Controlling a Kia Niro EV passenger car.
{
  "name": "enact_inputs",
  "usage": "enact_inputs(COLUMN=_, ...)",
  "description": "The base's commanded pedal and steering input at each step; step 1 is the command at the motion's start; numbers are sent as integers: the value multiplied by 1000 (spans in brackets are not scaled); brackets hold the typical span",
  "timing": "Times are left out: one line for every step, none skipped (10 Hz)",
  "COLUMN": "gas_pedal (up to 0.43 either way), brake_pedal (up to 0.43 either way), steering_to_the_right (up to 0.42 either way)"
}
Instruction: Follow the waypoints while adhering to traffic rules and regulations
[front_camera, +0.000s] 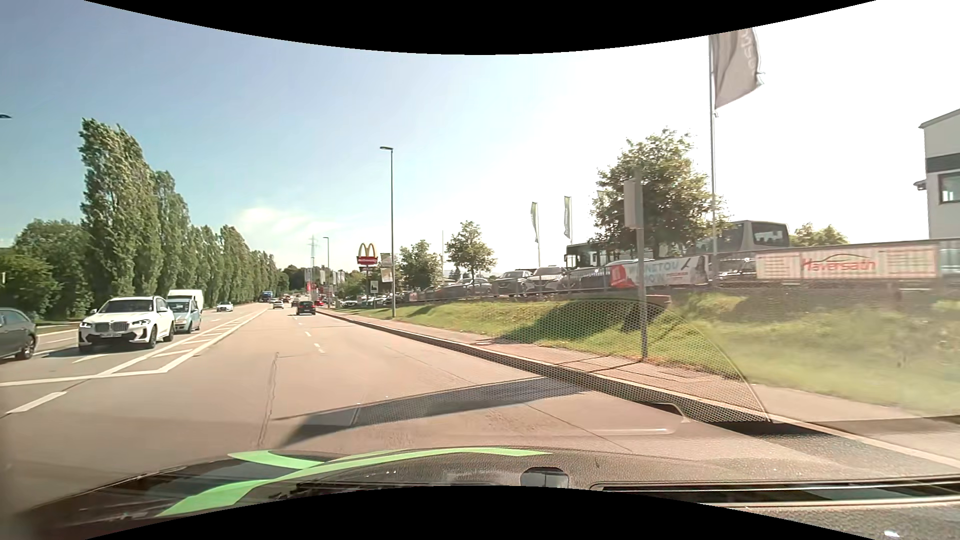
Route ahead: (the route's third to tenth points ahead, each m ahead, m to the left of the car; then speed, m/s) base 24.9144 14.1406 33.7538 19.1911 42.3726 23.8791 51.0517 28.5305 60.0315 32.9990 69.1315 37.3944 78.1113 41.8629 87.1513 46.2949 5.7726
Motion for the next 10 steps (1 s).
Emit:
enact_inputs(gas_pedal=138, brake_pedal=0, steering_to_the_right=-265)
enact_inputs(gas_pedal=138, brake_pedal=0, steering_to_the_right=-259)
enact_inputs(gas_pedal=138, brake_pedal=0, steering_to_the_right=-249)
enact_inputs(gas_pedal=138, brake_pedal=0, steering_to_the_right=-236)
enact_inputs(gas_pedal=138, brake_pedal=0, steering_to_the_right=-215)
enact_inputs(gas_pedal=138, brake_pedal=0, steering_to_the_right=-193)
enact_inputs(gas_pedal=138, brake_pedal=0, steering_to_the_right=-177)
enact_inputs(gas_pedal=138, brake_pedal=0, steering_to_the_right=-156)
enact_inputs(gas_pedal=138, brake_pedal=0, steering_to_the_right=-135)
enact_inputs(gas_pedal=138, brake_pedal=0, steering_to_the_right=-120)
